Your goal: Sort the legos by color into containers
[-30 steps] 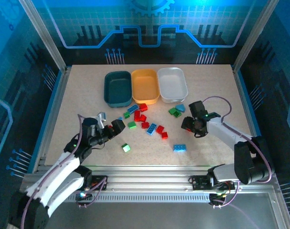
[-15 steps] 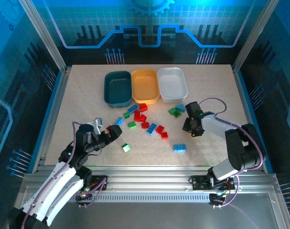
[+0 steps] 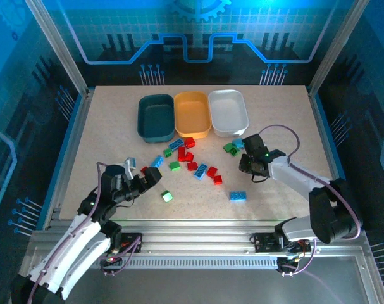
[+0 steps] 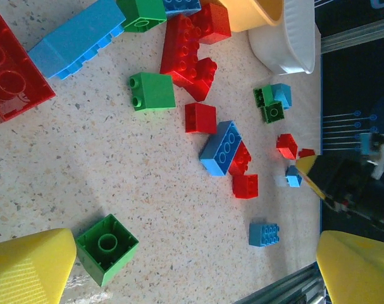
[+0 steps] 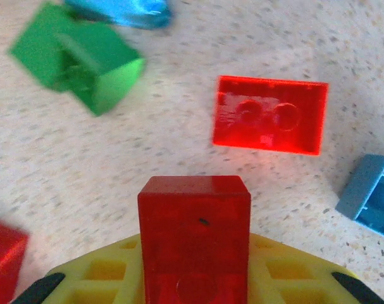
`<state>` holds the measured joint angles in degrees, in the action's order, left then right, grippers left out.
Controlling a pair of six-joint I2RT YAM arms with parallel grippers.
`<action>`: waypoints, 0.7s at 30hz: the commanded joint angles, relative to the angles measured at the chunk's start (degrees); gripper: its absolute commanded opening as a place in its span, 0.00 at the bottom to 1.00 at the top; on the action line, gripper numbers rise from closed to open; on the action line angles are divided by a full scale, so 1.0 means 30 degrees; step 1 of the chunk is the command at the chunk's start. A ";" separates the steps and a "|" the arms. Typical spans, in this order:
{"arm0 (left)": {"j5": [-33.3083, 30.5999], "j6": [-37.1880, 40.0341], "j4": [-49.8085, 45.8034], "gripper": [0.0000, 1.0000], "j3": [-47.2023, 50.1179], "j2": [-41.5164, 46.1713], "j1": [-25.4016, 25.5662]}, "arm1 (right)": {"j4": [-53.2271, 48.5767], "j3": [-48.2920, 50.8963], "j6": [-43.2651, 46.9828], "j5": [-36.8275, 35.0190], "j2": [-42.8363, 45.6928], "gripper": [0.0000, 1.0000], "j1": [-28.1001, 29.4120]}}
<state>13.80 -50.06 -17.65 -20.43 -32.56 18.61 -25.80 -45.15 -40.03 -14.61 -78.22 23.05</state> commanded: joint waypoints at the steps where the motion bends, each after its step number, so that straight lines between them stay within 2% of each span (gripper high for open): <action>1: -0.0053 -0.0147 0.0813 0.99 -0.0526 -0.0881 0.0153 | -0.0460 -0.2394 0.1594 -0.0951 0.0368 0.31 0.0244; 4: 0.0097 -0.0465 0.2162 0.99 -0.0443 -0.2656 0.0139 | 0.0338 -0.4856 0.2475 -0.0968 -0.1377 0.31 -0.0152; 8: 0.0934 -0.0759 0.3486 0.99 -0.0750 -0.4536 0.0148 | 0.0750 -0.9564 0.3922 -0.0147 -0.6006 0.31 -0.0654; 11: 0.0610 -0.0573 0.3259 0.99 -0.1016 -0.4737 0.0124 | -0.0809 -1.4307 0.4653 0.0503 -1.0015 0.31 -0.0940; 15: 0.0445 -0.0282 0.2798 0.99 -0.1286 -0.4727 0.0069 | -0.2127 -1.8583 0.5098 0.1486 -1.3769 0.32 -0.1223; 18: 0.0279 0.0095 0.2243 0.99 -0.1420 -0.4741 0.0014 | -0.2853 -2.0443 0.5123 0.1884 -1.5370 0.37 -0.1324; 19: 0.0331 0.0178 0.2193 0.99 -0.1485 -0.4771 -0.0007 | -0.3065 -2.0866 0.5071 0.1967 -1.5644 0.40 -0.1387; 21: 0.0434 0.0277 0.2105 0.99 -0.1630 -0.4818 0.0007 | -0.3046 -2.1159 0.5026 0.2085 -1.5742 0.54 -0.1448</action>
<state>14.66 -50.78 -10.17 -23.14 -46.89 18.61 -31.18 -105.23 -26.09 -10.31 -125.16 19.42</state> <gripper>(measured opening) 0.990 0.493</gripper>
